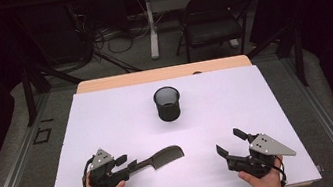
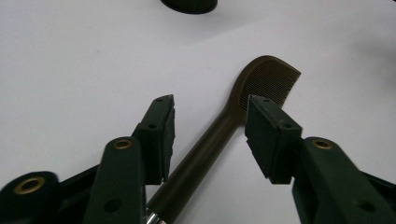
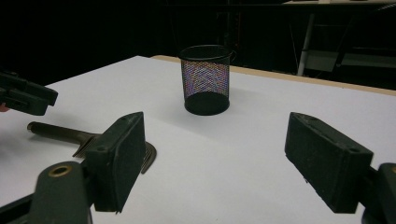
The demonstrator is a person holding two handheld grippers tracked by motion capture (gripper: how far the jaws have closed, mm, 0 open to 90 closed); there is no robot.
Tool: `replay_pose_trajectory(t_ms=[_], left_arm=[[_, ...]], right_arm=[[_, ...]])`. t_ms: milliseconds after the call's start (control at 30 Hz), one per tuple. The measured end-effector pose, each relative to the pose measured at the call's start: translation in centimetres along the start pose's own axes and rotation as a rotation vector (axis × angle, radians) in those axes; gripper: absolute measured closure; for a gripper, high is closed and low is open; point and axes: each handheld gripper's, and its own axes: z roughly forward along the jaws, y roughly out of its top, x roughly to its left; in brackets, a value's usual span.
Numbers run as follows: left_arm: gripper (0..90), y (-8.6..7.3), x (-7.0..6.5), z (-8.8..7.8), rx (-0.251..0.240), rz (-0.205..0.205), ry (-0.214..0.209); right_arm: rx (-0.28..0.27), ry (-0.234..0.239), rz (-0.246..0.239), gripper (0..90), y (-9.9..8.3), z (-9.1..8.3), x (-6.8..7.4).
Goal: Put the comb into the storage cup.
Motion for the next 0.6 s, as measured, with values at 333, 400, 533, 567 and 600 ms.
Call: replay_pose_trajectory(t_ms=[333, 400, 533, 567, 600], left_arm=[[34.2, 0.3, 0.9, -0.6, -0.034, -0.035, 0.008], [34.3, 0.4, 1.3, -0.8, -0.047, -0.056, -0.011], [34.1, 0.5, 1.8, -1.4, -0.086, -0.03, 0.021], [33.9, 0.5, 1.8, -1.4, -0.086, -0.03, 0.021], [33.5, 0.6, 1.9, -1.5, -0.086, -0.03, 0.024]], right_arm=[[-0.005, 0.0, 0.001, 20.4, 0.0, 0.1, 0.0], [-0.005, 0.0, 0.001, 20.3, 0.0, 0.1, 0.0], [-0.006, 0.0, 0.002, 20.3, 0.0, 0.1, 0.0], [-0.004, -0.001, 0.003, 20.3, 0.0, 0.1, 0.0], [-0.004, -0.001, 0.001, 20.3, 0.0, 0.1, 0.0]])
